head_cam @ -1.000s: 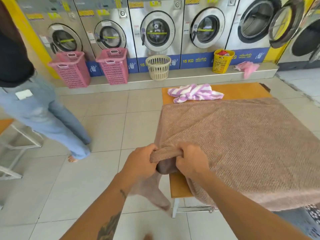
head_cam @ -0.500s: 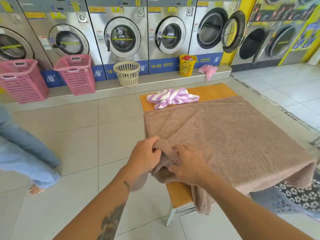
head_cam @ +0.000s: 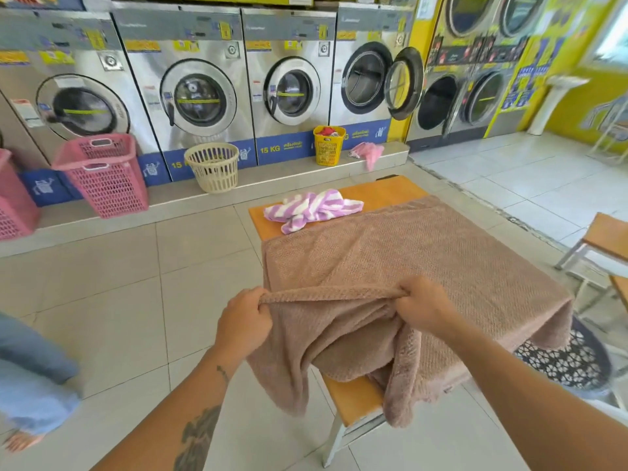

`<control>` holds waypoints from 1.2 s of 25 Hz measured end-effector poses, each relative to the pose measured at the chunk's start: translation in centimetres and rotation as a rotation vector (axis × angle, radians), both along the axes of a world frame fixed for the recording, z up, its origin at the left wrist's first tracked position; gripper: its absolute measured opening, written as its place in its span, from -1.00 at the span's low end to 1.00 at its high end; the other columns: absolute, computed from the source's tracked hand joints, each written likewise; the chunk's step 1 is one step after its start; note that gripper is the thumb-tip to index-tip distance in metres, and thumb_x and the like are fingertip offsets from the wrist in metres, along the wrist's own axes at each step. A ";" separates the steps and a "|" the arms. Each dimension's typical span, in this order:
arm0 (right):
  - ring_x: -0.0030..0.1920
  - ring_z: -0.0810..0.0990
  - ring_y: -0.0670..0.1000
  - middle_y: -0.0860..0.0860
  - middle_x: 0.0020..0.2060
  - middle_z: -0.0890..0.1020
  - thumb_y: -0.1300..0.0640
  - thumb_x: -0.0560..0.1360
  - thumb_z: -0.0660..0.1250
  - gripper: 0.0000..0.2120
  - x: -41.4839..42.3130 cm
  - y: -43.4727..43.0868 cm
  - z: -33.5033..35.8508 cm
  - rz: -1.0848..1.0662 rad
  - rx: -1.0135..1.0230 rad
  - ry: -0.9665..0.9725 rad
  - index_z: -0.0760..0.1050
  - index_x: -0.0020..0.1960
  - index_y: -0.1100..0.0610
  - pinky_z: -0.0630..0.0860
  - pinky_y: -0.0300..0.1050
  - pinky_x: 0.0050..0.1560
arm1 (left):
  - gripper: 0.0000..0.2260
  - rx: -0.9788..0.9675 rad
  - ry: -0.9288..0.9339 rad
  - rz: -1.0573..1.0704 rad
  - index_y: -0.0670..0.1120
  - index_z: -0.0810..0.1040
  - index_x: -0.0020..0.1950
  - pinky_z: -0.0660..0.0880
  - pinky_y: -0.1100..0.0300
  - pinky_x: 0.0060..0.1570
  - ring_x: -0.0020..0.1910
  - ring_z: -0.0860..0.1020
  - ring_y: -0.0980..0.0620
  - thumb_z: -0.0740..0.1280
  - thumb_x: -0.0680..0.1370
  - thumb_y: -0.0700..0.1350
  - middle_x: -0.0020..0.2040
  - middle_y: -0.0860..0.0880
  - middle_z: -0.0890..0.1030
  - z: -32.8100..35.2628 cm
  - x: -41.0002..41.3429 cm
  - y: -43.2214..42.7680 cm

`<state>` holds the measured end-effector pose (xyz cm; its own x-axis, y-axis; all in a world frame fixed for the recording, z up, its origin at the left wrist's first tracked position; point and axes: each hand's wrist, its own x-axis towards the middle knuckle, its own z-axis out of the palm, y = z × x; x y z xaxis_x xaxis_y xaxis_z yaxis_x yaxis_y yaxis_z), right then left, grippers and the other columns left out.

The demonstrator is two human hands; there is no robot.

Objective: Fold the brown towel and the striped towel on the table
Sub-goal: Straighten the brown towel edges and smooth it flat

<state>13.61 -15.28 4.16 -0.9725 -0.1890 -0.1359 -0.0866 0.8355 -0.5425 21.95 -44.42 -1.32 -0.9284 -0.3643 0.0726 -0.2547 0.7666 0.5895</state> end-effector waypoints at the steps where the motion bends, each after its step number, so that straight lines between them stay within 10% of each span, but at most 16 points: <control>1: -0.18 0.59 0.06 0.01 -0.21 0.62 0.13 0.41 0.26 -0.84 0.3 0.0 -0.1 0.039 0.091 -0.048 0.57 -0.10 0.15 0.57 -0.01 -0.20 | -0.82 0.031 0.053 -0.033 0.01 0.55 -0.11 0.40 0.12 -0.24 -0.15 0.51 -0.01 0.21 0.56 -0.22 -0.15 0.02 0.57 1.1 -0.8 0.7; 5: 0.19 0.54 0.05 -0.01 0.16 0.60 -0.15 0.39 0.25 -0.48 2.3 -3.6 -0.1 0.239 0.099 0.094 0.48 0.31 -0.01 0.50 0.10 0.21 | -0.85 0.063 0.115 -0.316 -0.02 0.61 -0.15 0.44 0.11 -0.23 -0.22 0.53 0.06 0.27 0.52 -0.18 -0.25 0.06 0.63 5.6 -3.7 5.5; 9: -0.22 0.53 0.04 -0.09 -0.28 0.54 0.02 0.49 0.32 -0.79 1.5 -5.2 0.6 0.209 -0.032 0.150 0.37 -0.29 -0.04 0.49 -0.04 -0.16 | -0.86 0.040 0.168 -0.394 0.07 0.63 -0.16 0.50 0.12 -0.25 -0.24 0.56 0.07 0.29 0.43 -0.10 -0.29 0.12 0.63 6.9 -5.1 7.5; 14: -0.50 0.43 -0.05 0.02 -0.37 0.61 0.30 0.48 0.18 -0.79 -1.2 -0.5 0.9 0.094 -0.269 0.103 0.57 -0.19 0.15 0.36 -0.16 -0.52 | -0.87 -0.018 -0.003 -0.252 0.08 0.56 -0.20 0.40 0.11 -0.30 -0.21 0.51 0.05 0.32 0.47 -0.15 -0.22 0.11 0.57 4.1 -4.8 7.3; 22: 0.01 0.57 0.01 -0.06 0.01 0.58 -0.07 0.42 0.43 -0.61 -5.6 3.8 1.6 0.362 -0.119 -0.022 0.44 0.18 0.01 0.51 -0.06 -0.03 | -0.84 0.100 0.025 -0.160 0.00 0.64 -0.23 0.58 -0.02 -0.16 -0.21 0.59 0.05 0.26 0.40 -0.09 -0.27 0.08 0.65 8.2 -9.9 15.2; 25: -0.15 0.59 0.11 -0.04 -0.22 0.60 0.00 0.49 0.34 -0.88 -6.8 3.8 2.1 0.329 -0.232 0.229 0.46 -0.09 0.04 0.52 0.02 -0.14 | -0.88 0.088 0.015 -0.099 -0.02 0.63 -0.23 0.57 -0.08 -0.16 -0.23 0.59 0.01 0.36 0.40 0.01 -0.29 0.04 0.64 8.5 -11.5 16.4; 30: -0.39 0.41 -0.02 -0.07 -0.45 0.45 0.11 0.56 0.32 -0.69 -10.0 5.6 3.9 0.239 -0.502 0.081 0.36 -0.34 0.08 0.30 -0.11 -0.39 | -0.85 0.067 -0.139 0.006 -0.02 0.50 -0.28 0.45 0.05 -0.25 -0.30 0.52 0.00 0.33 0.50 -0.11 -0.32 0.02 0.55 5.2 -10.2 17.2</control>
